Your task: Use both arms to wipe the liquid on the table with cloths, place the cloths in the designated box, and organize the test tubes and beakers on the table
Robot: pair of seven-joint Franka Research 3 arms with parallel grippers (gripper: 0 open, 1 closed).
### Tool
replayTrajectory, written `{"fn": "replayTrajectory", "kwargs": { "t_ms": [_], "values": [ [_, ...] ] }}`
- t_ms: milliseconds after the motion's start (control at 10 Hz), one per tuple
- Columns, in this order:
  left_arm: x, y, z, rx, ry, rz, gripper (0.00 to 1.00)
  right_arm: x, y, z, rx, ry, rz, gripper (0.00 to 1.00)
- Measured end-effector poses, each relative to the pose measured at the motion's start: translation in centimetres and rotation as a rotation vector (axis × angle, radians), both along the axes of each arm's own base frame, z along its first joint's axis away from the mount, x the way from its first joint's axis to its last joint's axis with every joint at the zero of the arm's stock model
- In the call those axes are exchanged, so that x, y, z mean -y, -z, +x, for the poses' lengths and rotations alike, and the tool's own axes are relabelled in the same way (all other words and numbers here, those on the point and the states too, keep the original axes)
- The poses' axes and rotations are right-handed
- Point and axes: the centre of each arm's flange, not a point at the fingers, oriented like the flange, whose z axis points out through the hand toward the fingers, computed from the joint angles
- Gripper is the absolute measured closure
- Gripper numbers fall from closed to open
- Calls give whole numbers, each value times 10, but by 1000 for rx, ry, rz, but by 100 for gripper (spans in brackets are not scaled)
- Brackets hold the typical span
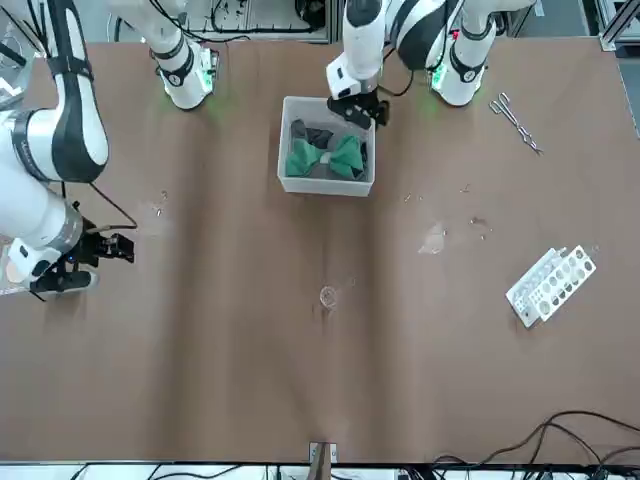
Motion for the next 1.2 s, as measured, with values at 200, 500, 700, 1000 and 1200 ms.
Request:
{"fn": "replayTrajectory", "kwargs": {
  "t_ms": [200,500,700,1000,1200],
  "values": [
    [10,37,-10,-41,12,-60,0,-27,9,-5,-20,3,-1,0],
    [9,93,-24,-20,13,-64,0,-131,20,-24,-42,6,-13,0],
    [9,123,-25,37,-7,0,0,-183,22,-39,-40,15,-20,0],
    [10,167,-9,36,-43,36,0,-219,17,-45,16,31,-1,0],
    [21,212,-3,53,-57,84,1,-247,20,-56,19,58,-2,0]
  ]
}}
